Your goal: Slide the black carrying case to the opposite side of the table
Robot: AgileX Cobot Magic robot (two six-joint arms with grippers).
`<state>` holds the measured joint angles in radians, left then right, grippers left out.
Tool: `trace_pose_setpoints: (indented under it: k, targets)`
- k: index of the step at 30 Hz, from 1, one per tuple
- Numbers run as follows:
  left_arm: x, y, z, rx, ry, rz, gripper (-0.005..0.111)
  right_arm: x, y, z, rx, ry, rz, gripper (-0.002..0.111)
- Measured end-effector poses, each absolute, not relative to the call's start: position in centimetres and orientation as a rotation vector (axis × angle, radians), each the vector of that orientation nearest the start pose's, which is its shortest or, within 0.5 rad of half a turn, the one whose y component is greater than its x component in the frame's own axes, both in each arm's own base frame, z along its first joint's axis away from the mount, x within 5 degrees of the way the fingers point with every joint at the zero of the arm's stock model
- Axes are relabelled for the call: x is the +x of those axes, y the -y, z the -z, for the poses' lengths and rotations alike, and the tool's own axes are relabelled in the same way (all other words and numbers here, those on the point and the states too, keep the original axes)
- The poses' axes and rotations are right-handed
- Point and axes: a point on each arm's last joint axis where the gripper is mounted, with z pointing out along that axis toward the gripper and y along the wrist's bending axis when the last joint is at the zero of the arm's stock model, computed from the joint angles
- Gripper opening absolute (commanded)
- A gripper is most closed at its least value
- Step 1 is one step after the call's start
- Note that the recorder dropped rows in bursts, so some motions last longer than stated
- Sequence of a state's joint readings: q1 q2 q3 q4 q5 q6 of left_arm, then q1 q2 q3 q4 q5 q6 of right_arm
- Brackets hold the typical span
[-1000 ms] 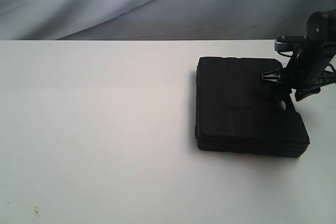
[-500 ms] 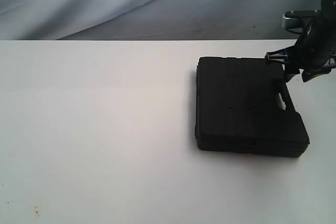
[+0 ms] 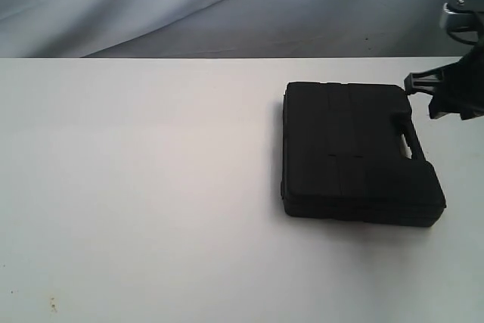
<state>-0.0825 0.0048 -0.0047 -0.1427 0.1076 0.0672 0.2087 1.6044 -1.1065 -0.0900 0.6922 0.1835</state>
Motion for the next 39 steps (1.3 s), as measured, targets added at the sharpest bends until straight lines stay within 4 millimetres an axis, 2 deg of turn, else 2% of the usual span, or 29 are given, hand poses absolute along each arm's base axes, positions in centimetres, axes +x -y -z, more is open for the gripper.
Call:
trace_pose_setpoints:
  k: [5,13,22,30,39]
  targets:
    - [5.6,0.6,-20.5,0.018,-1.592,0.135,0.0,28.6,-5.7,-25.5,-0.086,-2.591,-0.073,0.032]
    - [5.6,0.6,-20.5,0.018,-1.592,0.135,0.0,23.8,-5.0,-26.1,-0.041,-2.481,-0.154,0.024]
    - [5.6,0.6,-20.5,0.018,-1.592,0.135,0.0,19.7,-4.2,-26.4,-0.024,-2.336,-0.198,0.0]
    - [5.6,0.6,-20.5,0.018,-1.592,0.135,0.0,16.5,-3.5,-26.5,-0.023,-2.18,-0.226,0.0]
    - [5.6,0.6,-20.5,0.018,-1.592,0.135,0.0,13.4,-2.6,-26.1,-0.086,-2.041,-0.179,0.0]
